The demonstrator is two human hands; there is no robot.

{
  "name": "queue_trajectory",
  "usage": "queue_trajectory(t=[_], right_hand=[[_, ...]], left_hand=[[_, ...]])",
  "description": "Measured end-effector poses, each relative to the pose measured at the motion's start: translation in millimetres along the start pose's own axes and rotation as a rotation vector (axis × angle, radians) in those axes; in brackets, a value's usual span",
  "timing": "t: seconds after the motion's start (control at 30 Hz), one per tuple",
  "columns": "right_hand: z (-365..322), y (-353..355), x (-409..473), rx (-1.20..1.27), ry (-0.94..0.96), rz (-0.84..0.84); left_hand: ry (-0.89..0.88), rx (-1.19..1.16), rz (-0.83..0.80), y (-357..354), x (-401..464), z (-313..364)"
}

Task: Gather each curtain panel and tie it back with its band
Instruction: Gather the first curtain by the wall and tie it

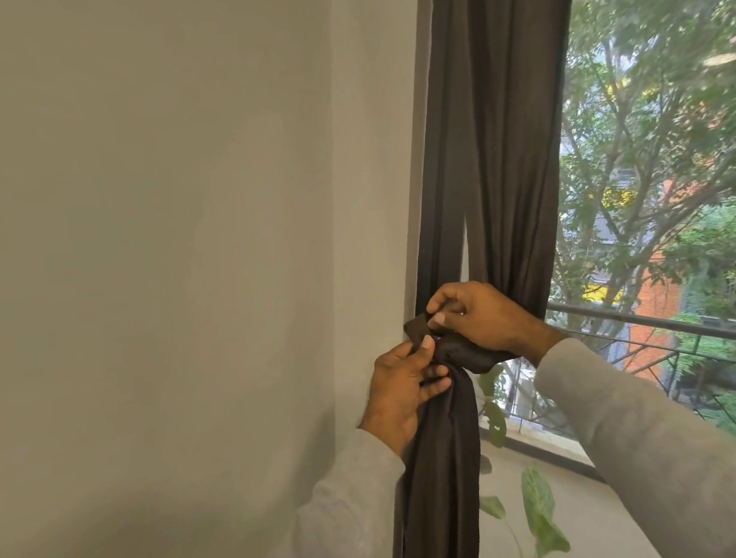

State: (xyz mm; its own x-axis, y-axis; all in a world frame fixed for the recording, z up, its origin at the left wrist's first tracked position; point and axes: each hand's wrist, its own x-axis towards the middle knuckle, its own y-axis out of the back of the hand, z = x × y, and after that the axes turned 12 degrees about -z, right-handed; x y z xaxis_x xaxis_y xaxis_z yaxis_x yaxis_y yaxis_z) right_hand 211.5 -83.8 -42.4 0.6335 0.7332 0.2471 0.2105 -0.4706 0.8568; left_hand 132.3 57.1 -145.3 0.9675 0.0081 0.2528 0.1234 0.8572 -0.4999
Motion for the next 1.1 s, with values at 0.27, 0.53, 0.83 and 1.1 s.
queue_trajectory(t=[0.27,0.53,0.83,1.1], right_hand=[[-2.1,5.2,-8.0,0.002,-0.07,-0.162],[16.0,-14.9,-22.4,-0.195,0.101,-0.062],[22.2,-5.9,-10.4,-0.083,0.104,-0.138],[17.4,-28.2,-2.4,-0.377,0.055,0.012]], left_hand=[[0.035,0.068,0.064,7.8,-0.9,10.8],[0.14,0.202,0.089,10.1,2.1,12.1],[0.156,0.583,-0.014,5.2,13.8,20.3],[0.02,0.781,0.058,7.5,10.9,8.5]])
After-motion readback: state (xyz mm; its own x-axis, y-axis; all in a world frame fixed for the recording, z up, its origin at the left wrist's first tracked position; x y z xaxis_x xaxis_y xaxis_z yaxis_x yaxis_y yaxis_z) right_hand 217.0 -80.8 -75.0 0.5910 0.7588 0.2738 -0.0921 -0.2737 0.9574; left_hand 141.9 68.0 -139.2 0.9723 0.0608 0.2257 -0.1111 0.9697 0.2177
